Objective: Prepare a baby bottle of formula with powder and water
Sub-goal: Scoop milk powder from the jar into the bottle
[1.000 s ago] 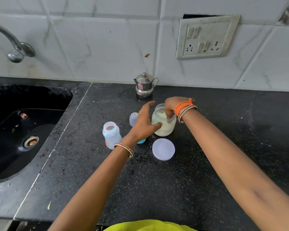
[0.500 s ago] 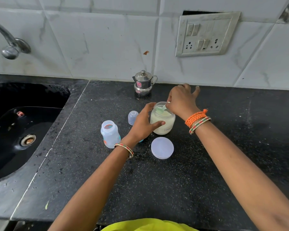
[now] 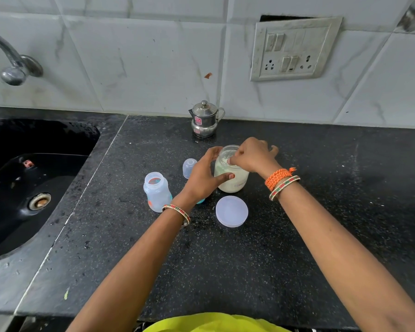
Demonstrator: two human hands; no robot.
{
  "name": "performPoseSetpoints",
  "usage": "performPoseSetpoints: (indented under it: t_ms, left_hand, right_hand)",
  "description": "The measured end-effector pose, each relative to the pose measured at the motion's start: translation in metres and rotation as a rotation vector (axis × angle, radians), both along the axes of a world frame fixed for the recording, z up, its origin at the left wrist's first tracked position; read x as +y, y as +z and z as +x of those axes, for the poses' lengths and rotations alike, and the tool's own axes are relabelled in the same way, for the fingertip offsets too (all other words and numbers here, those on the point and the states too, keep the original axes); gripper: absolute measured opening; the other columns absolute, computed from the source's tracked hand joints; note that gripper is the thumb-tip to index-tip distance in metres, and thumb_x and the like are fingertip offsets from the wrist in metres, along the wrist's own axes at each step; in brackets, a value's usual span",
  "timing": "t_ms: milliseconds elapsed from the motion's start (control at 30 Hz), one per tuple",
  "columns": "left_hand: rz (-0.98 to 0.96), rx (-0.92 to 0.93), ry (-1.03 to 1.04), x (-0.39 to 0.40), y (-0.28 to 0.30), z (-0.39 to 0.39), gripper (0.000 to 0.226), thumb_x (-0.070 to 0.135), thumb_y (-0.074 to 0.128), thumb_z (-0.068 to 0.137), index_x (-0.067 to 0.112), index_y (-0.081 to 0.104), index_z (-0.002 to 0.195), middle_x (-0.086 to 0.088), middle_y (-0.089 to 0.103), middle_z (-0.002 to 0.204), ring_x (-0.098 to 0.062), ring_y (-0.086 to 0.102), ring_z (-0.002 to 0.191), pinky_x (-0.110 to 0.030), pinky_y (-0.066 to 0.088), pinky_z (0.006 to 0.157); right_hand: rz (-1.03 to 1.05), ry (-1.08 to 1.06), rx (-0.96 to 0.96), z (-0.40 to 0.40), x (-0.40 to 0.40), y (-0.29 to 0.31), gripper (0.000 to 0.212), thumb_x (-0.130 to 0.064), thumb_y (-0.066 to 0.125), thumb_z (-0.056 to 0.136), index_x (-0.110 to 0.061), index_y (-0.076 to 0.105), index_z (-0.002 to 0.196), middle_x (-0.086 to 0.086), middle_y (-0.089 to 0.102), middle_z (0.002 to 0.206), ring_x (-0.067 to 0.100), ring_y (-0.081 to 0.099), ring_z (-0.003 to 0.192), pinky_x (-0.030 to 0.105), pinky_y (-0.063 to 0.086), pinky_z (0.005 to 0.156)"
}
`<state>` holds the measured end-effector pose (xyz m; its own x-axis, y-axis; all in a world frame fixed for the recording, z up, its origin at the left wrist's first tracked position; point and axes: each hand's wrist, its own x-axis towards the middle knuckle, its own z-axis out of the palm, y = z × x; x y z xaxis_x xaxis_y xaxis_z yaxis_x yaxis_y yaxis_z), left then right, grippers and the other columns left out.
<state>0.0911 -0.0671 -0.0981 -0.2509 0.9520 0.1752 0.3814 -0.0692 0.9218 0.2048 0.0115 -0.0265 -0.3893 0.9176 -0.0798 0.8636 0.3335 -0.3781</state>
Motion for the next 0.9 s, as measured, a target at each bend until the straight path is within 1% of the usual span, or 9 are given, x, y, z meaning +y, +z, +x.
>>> performPoseSetpoints:
  t_ms: [67,167,333,467,567,633,733,833,900]
  left_hand:
    - [-0.003,0.01,0.003,0.0,0.001,0.0,0.068,0.011,0.077,0.075,0.014,0.04,0.132,0.007,0.052,0.123,-0.005,0.048,0.116,-0.003,0.038,0.091]
    - [-0.01,0.033,0.011,0.0,0.0,-0.001,0.067,0.014,0.077,0.075,0.016,0.041,0.132,0.009,0.051,0.123,-0.004,0.046,0.116,0.001,0.035,0.085]
    - [-0.012,0.057,0.015,-0.001,0.001,-0.001,0.067,0.015,0.076,0.076,0.016,0.04,0.132,0.005,0.052,0.129,-0.004,0.045,0.116,0.001,0.033,0.084]
    - [-0.01,0.076,0.021,-0.003,0.002,0.0,0.066,0.014,0.076,0.077,0.015,0.04,0.132,0.008,0.05,0.125,-0.004,0.045,0.114,0.007,0.032,0.08]
    - [-0.019,0.089,0.019,-0.003,0.002,0.0,0.067,0.016,0.076,0.077,0.017,0.039,0.133,0.002,0.052,0.134,-0.004,0.045,0.116,-0.003,0.033,0.088]
    - [-0.026,0.092,0.019,-0.003,0.003,-0.001,0.067,0.016,0.076,0.077,0.017,0.039,0.134,0.0,0.051,0.137,-0.005,0.044,0.118,-0.014,0.035,0.094]
    - [-0.034,0.104,0.027,-0.003,0.004,-0.001,0.068,0.017,0.075,0.077,0.018,0.038,0.135,-0.001,0.05,0.138,-0.007,0.044,0.121,-0.02,0.035,0.097]
    - [-0.032,0.114,0.036,-0.004,0.002,0.0,0.068,0.018,0.075,0.078,0.018,0.038,0.135,-0.001,0.05,0.139,-0.008,0.045,0.121,-0.021,0.036,0.098]
    - [-0.038,0.116,0.042,-0.004,0.002,0.0,0.069,0.018,0.075,0.078,0.018,0.037,0.135,-0.001,0.05,0.139,-0.008,0.045,0.122,-0.022,0.036,0.098]
  right_hand:
    - [-0.107,-0.042,0.072,0.005,0.006,0.002,0.021,-0.037,0.069,0.079,-0.016,0.072,0.078,0.004,0.066,0.108,0.032,0.044,0.126,0.054,0.019,0.111]
    - [-0.222,-0.077,0.233,0.014,0.013,0.008,0.024,-0.04,0.073,0.068,-0.02,0.062,0.058,0.006,0.069,0.1,0.034,0.055,0.115,0.058,0.031,0.105]
    - [-0.276,-0.142,0.387,0.033,0.013,0.019,0.025,-0.034,0.073,0.076,-0.01,0.071,0.079,0.004,0.065,0.098,0.031,0.055,0.111,0.055,0.034,0.106]
    - [-0.262,-0.169,0.455,0.041,0.013,0.018,0.02,-0.03,0.071,0.081,-0.012,0.067,0.073,0.003,0.061,0.091,0.03,0.055,0.11,0.055,0.032,0.107]
    - [-0.243,-0.188,0.482,0.044,0.015,0.014,0.027,-0.03,0.071,0.081,-0.016,0.061,0.06,-0.001,0.052,0.067,0.026,0.054,0.09,0.046,0.034,0.1]
    - [-0.223,-0.199,0.486,0.044,0.017,0.01,0.031,-0.031,0.071,0.08,-0.019,0.059,0.055,-0.004,0.048,0.061,0.026,0.05,0.086,0.045,0.033,0.094]
    - [-0.163,-0.19,0.414,0.045,0.015,0.005,0.021,-0.035,0.069,0.082,-0.023,0.066,0.064,-0.005,0.061,0.075,0.03,0.057,0.104,0.055,0.033,0.105]
    - [0.021,-0.184,0.28,0.047,0.008,0.002,0.012,-0.038,0.065,0.085,-0.029,0.069,0.079,-0.002,0.068,0.1,0.029,0.05,0.118,0.051,0.026,0.107]
    - [0.12,-0.166,0.252,0.048,0.002,0.0,0.01,-0.036,0.065,0.087,-0.029,0.072,0.085,-0.001,0.068,0.104,0.029,0.046,0.121,0.052,0.023,0.107]
